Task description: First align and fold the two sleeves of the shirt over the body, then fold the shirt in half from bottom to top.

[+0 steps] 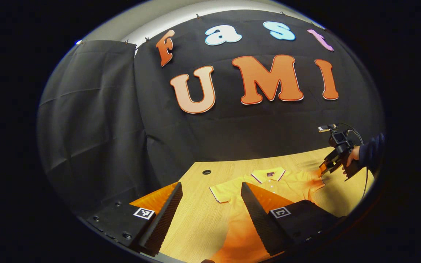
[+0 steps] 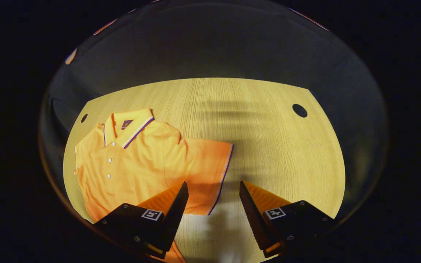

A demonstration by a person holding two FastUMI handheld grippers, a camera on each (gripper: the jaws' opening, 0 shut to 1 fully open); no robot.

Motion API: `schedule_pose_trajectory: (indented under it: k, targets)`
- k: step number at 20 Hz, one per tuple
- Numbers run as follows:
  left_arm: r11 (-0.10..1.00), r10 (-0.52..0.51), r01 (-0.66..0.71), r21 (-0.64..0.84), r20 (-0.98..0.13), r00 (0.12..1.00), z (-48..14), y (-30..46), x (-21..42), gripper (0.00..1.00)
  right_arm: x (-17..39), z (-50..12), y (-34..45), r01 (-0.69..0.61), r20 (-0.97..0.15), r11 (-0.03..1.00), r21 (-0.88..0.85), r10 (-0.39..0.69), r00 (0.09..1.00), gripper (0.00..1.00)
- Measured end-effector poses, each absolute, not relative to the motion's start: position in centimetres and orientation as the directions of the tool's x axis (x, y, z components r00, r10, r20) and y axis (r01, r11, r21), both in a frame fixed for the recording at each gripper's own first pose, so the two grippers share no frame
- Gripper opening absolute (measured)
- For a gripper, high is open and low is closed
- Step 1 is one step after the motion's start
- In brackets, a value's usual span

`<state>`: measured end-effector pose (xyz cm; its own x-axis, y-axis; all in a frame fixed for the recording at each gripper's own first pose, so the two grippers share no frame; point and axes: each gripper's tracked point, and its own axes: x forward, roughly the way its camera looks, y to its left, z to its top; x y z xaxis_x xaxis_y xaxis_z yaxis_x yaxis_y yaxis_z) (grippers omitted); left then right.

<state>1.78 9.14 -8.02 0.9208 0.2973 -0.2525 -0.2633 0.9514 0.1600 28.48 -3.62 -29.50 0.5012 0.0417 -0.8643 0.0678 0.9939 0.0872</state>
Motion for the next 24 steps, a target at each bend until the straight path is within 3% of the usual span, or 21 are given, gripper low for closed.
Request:
schedule_pose_trajectory:
  k: [3,4,5,10,14,16,18,19,20,24]
  targets:
    - [0.949,0.307,-0.272,0.163,-0.268,0.913,-8.6,9.2,1.6,1.0,29.3,-31.2,-3.6,0.058,-0.9,0.995,0.085,0.052,0.432,0.86]
    - [0.947,0.313,-0.277,0.163,-0.271,0.91,-8.6,9.3,1.5,1.0,29.4,-31.7,-3.6,0.063,-0.911,0.994,0.087,0.054,0.409,0.74]
    - [0.946,0.317,-0.281,0.163,-0.274,0.908,-8.6,9.5,1.5,1.0,29.5,-32.1,-3.3,0.065,-0.919,0.993,0.098,0.065,0.389,0.7]
    - [0.943,0.326,-0.288,0.166,-0.296,0.898,-9.2,9.3,1.7,0.99,29.0,-33.7,-3.2,0.058,-0.959,0.995,0.076,0.057,0.278,0.69]
    - [0.949,0.309,-0.27,0.162,-0.31,0.899,-9.7,8.7,2.2,0.99,29.7,-34.0,-3.1,0.01,-0.963,0.997,0.071,0.066,0.263,0.63]
    - [0.951,0.304,-0.267,0.155,-0.313,0.9,-9.7,8.6,2.4,0.99,29.8,-34.0,-3.0,0.016,-0.959,0.997,0.081,0.074,0.273,0.44]
    - [0.952,0.301,-0.267,0.147,-0.315,0.9,-9.7,8.5,2.6,0.99,30.0,-33.8,-3.0,0.002,-0.952,0.995,0.104,0.099,0.291,0.16]
    - [0.953,0.299,-0.266,0.146,-0.316,0.9,-9.7,8.4,2.6,0.99,30.3,-33.2,-2.1,0.029,-0.942,0.986,0.162,0.146,0.302,0.16]
    - [0.954,0.297,-0.263,0.145,-0.316,0.901,-9.8,8.3,2.5,0.99,30.5,-33.0,-1.4,0.054,-0.934,0.977,0.204,0.178,0.311,0.04]
    - [0.958,0.285,-0.252,0.139,-0.339,0.896,-10.5,8.3,2.3,0.99,30.4,-31.8,0.1,0.014,-0.924,0.976,0.218,0.201,0.325,0.04]
